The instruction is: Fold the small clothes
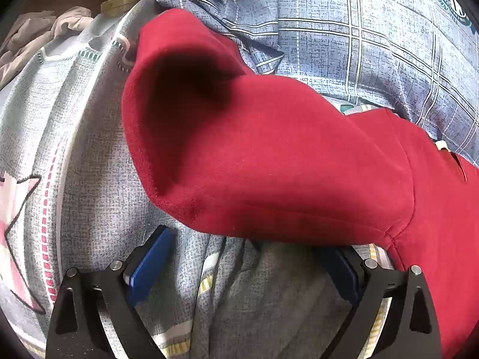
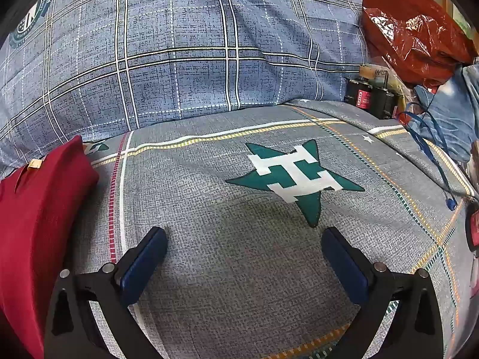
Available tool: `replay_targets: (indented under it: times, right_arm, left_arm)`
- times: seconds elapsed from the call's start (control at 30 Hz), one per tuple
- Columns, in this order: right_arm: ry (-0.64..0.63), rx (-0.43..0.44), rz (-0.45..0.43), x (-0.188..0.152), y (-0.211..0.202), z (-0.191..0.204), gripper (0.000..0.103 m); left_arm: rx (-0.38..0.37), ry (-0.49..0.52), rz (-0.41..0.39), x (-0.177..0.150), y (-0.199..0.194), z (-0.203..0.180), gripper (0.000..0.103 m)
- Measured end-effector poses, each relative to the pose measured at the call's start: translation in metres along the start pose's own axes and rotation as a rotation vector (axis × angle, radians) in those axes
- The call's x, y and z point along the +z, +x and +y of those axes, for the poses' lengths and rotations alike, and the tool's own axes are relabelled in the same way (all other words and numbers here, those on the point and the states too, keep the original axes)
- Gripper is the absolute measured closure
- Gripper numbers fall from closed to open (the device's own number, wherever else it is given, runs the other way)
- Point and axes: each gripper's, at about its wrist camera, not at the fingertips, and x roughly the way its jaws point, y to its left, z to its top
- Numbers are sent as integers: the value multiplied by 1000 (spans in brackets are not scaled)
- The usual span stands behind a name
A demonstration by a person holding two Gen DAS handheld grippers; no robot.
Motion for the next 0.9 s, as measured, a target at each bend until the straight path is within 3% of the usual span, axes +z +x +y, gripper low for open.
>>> replay_targets:
  times: [0.9]
  right_arm:
    - [-8,-8,4,1,1,1,0]
  left_arm:
    - [-21,-7,17,-1,-2,0,6]
